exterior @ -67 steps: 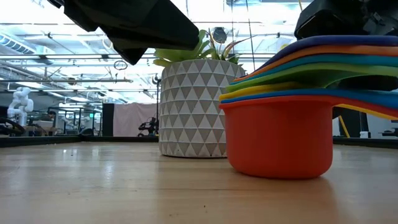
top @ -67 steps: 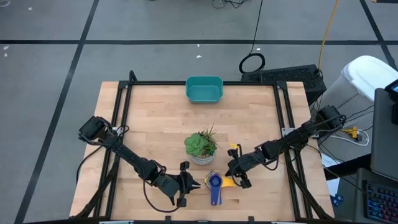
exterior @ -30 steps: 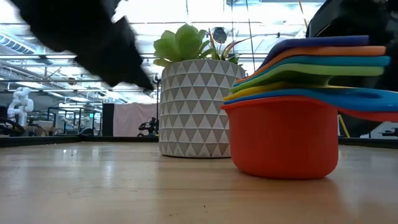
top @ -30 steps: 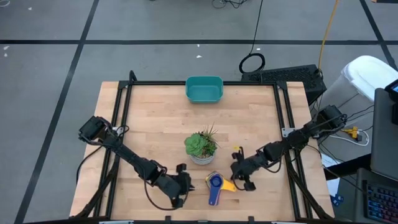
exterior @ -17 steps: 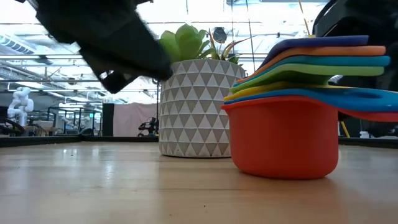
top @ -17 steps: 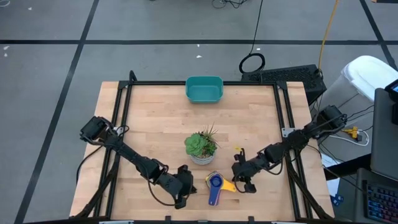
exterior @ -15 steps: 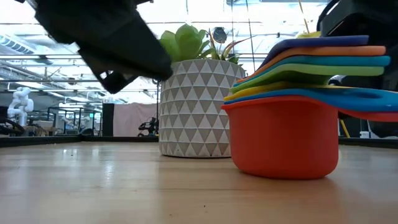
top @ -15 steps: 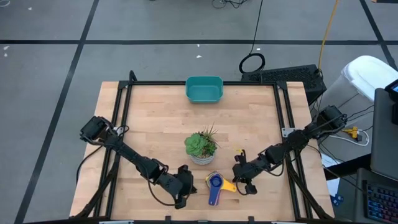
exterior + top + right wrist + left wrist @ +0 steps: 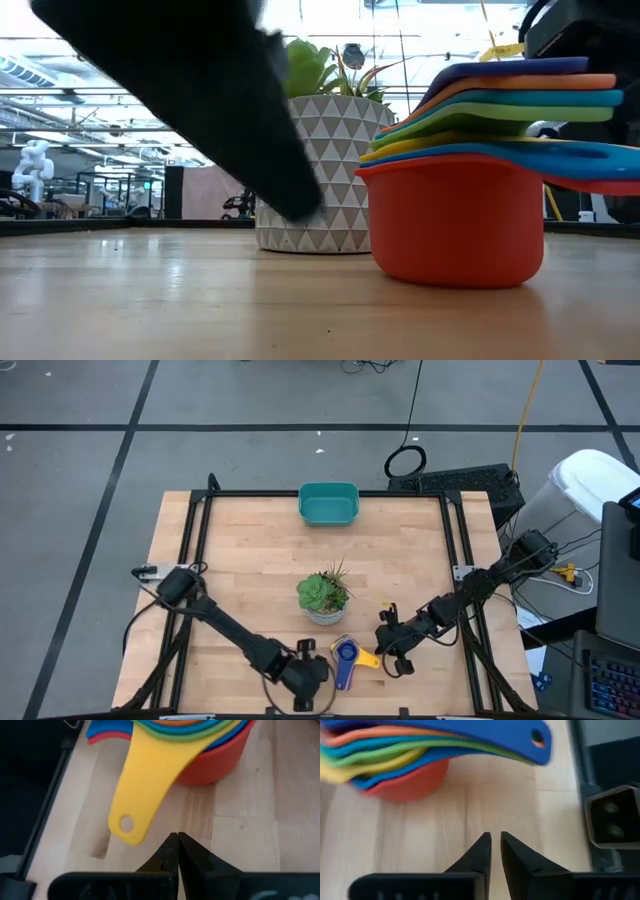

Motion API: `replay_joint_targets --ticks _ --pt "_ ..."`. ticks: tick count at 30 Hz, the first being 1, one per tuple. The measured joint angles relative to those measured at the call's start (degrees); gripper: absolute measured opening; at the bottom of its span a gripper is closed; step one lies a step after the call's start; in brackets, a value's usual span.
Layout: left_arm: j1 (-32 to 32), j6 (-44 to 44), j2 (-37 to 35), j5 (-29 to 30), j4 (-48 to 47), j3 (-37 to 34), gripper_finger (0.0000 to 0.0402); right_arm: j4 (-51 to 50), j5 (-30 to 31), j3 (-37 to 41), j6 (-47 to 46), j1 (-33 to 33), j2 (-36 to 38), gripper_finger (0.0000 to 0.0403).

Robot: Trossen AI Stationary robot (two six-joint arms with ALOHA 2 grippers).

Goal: Nest measuring cups in basket
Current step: Adjust the nested measuring cups

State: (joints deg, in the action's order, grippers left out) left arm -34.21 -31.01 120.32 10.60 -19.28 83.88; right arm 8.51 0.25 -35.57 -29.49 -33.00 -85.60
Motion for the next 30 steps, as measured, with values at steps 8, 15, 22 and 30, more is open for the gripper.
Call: replay_joint_targets --ticks 8,15,22,30 --pt "2.5 0.5 3.4 0.0 -8.3 7.9 0.0044 -0.3 1.3 0.0 -0.9 -1.8 0.0 0.0" --pt "4.0 2.4 3.3 -1.9 -7.4 9.1 0.0044 0.3 2.5 0.0 -2.1 -2.8 0.0 0.0" --pt "4.7 3.0 3.3 -3.1 -7.6 9.0 0.0044 -0.6 4.4 0.0 -2.6 -2.7 0.0 0.0" --pt "4.7 2.4 3.3 -4.8 -6.3 9.0 0.0044 6.5 4.5 -0.1 -2.2 -3.1 -0.5 0.0"
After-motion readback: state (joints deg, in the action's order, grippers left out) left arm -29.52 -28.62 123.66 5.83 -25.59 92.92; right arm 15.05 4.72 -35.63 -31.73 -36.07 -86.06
